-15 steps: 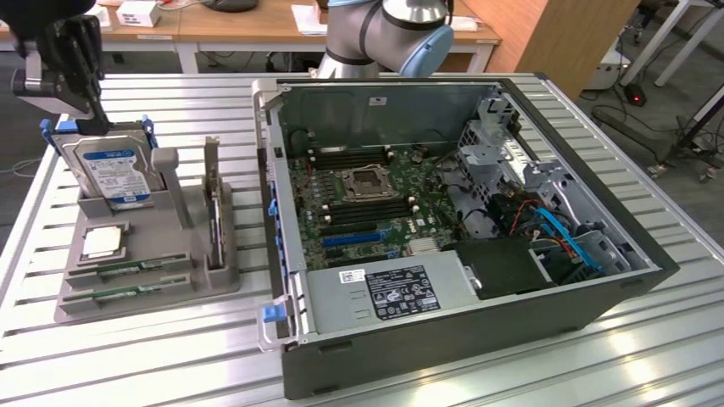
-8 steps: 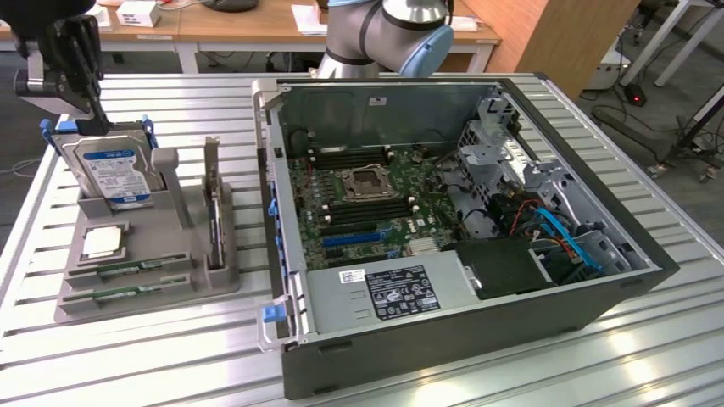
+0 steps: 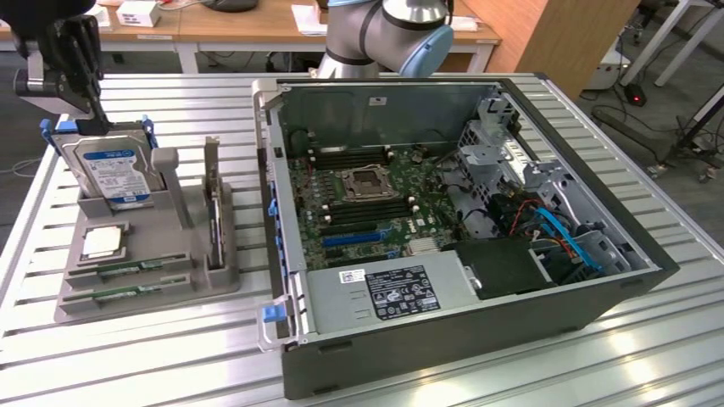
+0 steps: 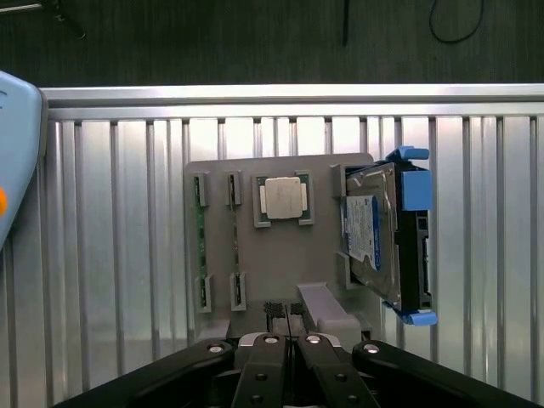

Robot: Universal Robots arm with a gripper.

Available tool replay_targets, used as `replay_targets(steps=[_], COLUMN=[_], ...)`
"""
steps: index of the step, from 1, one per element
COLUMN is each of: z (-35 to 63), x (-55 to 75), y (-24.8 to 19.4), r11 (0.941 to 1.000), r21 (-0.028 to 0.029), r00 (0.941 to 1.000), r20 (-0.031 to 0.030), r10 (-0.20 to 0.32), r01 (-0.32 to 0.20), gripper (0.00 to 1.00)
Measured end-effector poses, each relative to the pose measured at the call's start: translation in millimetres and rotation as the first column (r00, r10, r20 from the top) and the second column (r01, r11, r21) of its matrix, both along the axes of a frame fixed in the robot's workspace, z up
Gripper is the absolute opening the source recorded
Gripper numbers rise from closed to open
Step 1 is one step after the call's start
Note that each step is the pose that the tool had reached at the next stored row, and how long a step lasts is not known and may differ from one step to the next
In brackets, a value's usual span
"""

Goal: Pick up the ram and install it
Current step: 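Pick up the ram and move it above insertion slot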

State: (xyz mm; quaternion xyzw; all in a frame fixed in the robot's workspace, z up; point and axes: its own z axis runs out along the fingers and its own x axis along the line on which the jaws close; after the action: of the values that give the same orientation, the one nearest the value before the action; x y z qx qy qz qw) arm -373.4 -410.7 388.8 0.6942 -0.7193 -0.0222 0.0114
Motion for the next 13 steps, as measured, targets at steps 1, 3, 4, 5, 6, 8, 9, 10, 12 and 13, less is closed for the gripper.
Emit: replay_targets(steps=[1,3,4,5,6,8,9,10,12,13], z=[0.0,0.0,0.0,0.0,0.0,-0.1,0.0,0.0,0.0,0.0], x=[0.0,0.0,0.0,0.0,0.0,0.0,0.0,0.0,0.0,0.0], y=[0.0,0.0,0.0,0.0,0.0,0.0,0.0,0.0,0.0,0.0], r11=[1.0000,1.0000,1.0000,1.0000,1.0000,0.9997,0.9994,0.9988,0.9984,0.9984], r21=[0.0000,0.0000,0.0000,0.0000,0.0000,0.0001,0.0000,0.0000,0.0000,0.0000], r00=[1.0000,1.0000,1.0000,1.0000,1.0000,0.9997,0.9994,0.9988,0.9984,0.9984], r20=[0.0000,0.0000,0.0000,0.0000,-0.0001,0.0001,0.0000,0.0000,0.0000,-0.0001], r10=[0.000,0.000,0.000,0.000,0.004,0.024,0.036,0.048,0.056,0.056], r01=[0.000,0.000,0.000,0.000,-0.004,-0.024,-0.036,-0.048,-0.056,-0.056], gripper=[0.09,0.10,0.28,0.41,0.41,0.41,0.41,0.41,0.41,0.41])
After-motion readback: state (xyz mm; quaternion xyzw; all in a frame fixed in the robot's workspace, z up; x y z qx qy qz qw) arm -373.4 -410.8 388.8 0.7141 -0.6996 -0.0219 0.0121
